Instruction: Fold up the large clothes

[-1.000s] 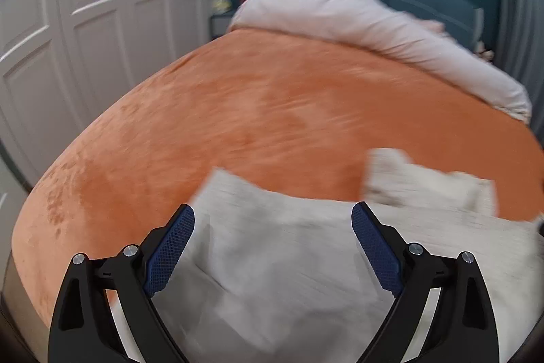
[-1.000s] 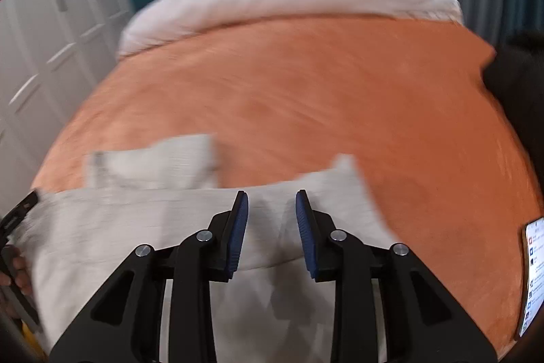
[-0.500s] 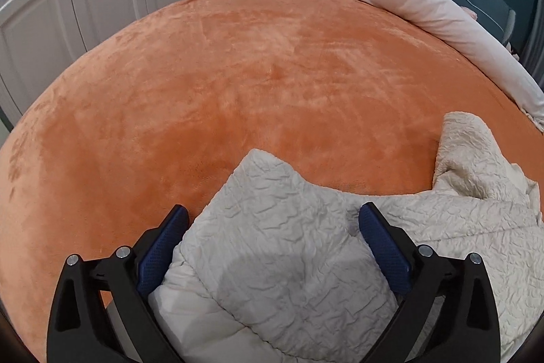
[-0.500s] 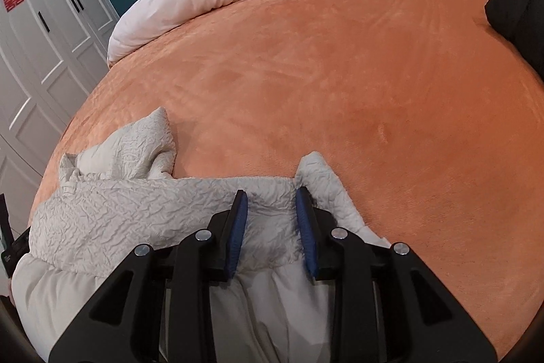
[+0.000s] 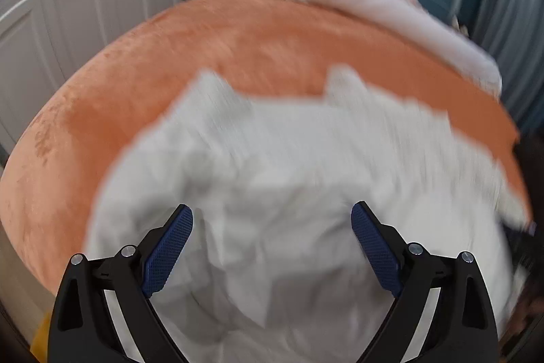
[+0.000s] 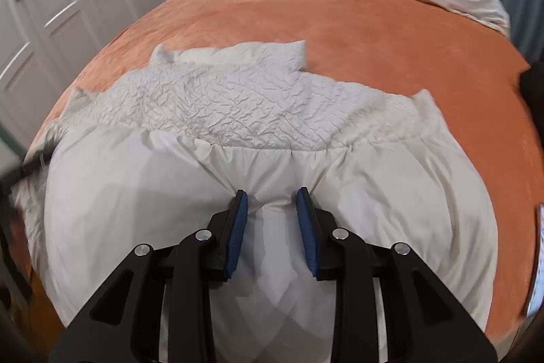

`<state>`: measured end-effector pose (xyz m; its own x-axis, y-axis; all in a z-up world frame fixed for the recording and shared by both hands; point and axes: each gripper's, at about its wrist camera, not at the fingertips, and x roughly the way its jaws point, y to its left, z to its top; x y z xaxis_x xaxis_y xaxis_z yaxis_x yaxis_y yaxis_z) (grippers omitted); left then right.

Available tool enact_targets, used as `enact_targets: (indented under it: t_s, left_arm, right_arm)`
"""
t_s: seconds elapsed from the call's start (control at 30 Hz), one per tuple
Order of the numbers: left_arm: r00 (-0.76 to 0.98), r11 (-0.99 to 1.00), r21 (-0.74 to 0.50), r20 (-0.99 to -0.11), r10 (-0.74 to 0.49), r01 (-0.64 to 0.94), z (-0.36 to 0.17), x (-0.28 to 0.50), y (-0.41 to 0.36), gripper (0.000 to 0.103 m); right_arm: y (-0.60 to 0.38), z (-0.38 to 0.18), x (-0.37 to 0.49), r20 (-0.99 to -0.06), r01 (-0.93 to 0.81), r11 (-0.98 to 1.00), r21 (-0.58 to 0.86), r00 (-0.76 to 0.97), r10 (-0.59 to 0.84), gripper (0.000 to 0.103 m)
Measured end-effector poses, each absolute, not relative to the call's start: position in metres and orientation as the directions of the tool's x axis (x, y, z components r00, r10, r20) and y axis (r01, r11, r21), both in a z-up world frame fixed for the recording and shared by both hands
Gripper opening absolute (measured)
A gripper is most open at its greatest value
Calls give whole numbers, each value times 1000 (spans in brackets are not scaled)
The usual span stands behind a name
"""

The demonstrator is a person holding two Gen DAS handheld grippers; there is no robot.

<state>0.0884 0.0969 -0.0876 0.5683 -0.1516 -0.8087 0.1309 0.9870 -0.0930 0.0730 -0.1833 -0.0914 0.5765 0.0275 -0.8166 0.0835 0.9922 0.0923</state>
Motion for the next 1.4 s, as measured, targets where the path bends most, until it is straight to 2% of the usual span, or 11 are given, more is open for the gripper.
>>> enact_targets:
  t_s: [0.1,0.2,0.27,0.53,0.63,0.73,0.87,1.0,1.2,1.3,1.4]
  left_arm:
    - [559,986,-138,-812,-164,89,-90,73,100,92]
    - [541,985,-164,-825,-166,53,-94,68,104,92]
    - [536,986,-158,-829,-158,46,-95,66,105,93]
    - [576,991,-132,-810,-115,12,-73,40,137,92]
    - [581,988,-149,-807,-106,-27,-67,33,159,92]
    - [590,986,-153,-803,-88,-61,-62,25,178,92]
    - [585,980,-169,-808,-78,-103,-62,17,204,92]
    - [553,977,-172,-830,-75,-126,-72,14,217,92]
    - [461,902,-362,-859,-225,-236,-101,14,245,92]
    - [466,906,-363,-854,-230,-219,-101,13,241,92]
    - [472,913,-350,-854,-219,-211,-101,17,235,93]
  right_arm:
    - [-168,-58,57,-769,39,980,196,627,129,30]
    - [-136,-66,48,-790,-64,987,145,593,154,34]
    - [-121,-92,46,-825,-71,995,73,556,101,35]
    - [-101,-36,96,-762,-117,982,150,619,191,34]
    - [-94,-53,138,-798,-83,984,158,576,177,24]
    - [-98,-90,181,-850,3,977,213,494,184,22]
    - [-101,-117,199,-867,63,971,232,467,177,20]
    - [-93,-125,208,-873,47,982,181,467,138,19]
    - [-96,-94,189,-840,51,972,228,516,170,23]
    - [-93,-58,145,-790,-6,967,256,575,213,23]
    - [-91,-54,120,-800,-18,966,259,557,225,23]
